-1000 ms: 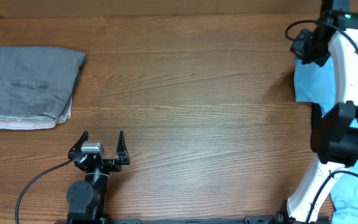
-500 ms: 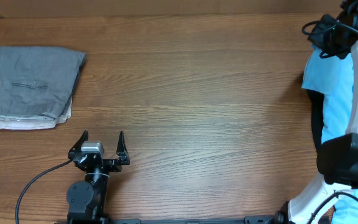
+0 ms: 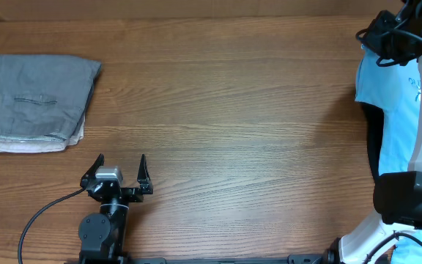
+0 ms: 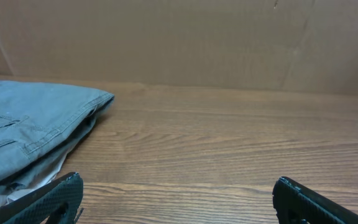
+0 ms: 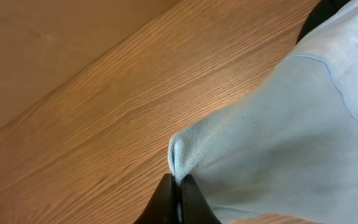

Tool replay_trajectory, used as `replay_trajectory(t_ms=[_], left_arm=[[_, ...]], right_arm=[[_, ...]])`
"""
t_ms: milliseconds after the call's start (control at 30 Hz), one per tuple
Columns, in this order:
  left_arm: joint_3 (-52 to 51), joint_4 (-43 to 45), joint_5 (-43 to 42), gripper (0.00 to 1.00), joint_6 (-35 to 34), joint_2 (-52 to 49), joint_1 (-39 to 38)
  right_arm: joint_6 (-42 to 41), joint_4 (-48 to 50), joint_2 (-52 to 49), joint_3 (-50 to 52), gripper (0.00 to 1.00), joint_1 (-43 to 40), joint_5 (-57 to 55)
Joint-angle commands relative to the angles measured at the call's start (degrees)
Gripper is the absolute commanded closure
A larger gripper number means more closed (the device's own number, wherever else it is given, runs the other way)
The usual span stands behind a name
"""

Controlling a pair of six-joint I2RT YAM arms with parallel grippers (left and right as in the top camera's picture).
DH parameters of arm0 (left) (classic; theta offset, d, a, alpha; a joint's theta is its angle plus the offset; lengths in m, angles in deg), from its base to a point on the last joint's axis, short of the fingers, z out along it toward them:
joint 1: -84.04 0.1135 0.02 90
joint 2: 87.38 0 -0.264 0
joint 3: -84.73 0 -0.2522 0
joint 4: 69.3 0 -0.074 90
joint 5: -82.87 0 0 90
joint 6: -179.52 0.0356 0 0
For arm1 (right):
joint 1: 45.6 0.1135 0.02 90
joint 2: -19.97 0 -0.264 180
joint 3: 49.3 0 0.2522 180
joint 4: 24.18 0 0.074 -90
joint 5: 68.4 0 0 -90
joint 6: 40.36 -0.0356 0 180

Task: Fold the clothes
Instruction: 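Lift the grasped T-shirt with the right gripper off the black garment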

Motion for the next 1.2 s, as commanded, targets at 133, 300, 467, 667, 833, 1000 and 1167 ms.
replay_trajectory(t_ms=[133,300,467,667,833,1000,1167], left_arm=[[-0.2,0.2,-0.5,0.0,1.3,0.5,0.1],[-0.2,0.2,-0.5,0.0,1.3,0.5,0.1],[-0.2,0.2,-0.5,0.0,1.3,0.5,0.1],[-0.2,0.2,-0.5,0.0,1.3,0.5,0.1],[-0.2,0.2,-0.5,0.0,1.3,0.5,0.1],[-0.2,0.2,-0.5,0.0,1.3,0.5,0.1],[-0.2,0.2,-0.5,0.0,1.3,0.5,0.1]], right_arm=[[0.4,-4.3,3.4,-11.9,0.96,0.3,2.3],[0.1,-7.1,3.4,-16.8,0.96,0.6,2.6],[-0.2,-7.4,3.4,-17.3,0.96,3.3,5.4],[-3.3,-7.3,3.1,-17.3,0.96,8.9,5.3],[-6.3,-6.5,1.6,-17.2,0.96,14.4,5.3],[-9.5,-5.4,-1.4,-17.0,0.96,19.5,5.4],[-11.2,-3.2,-5.6,-17.0,0.96,24.7,5.6]])
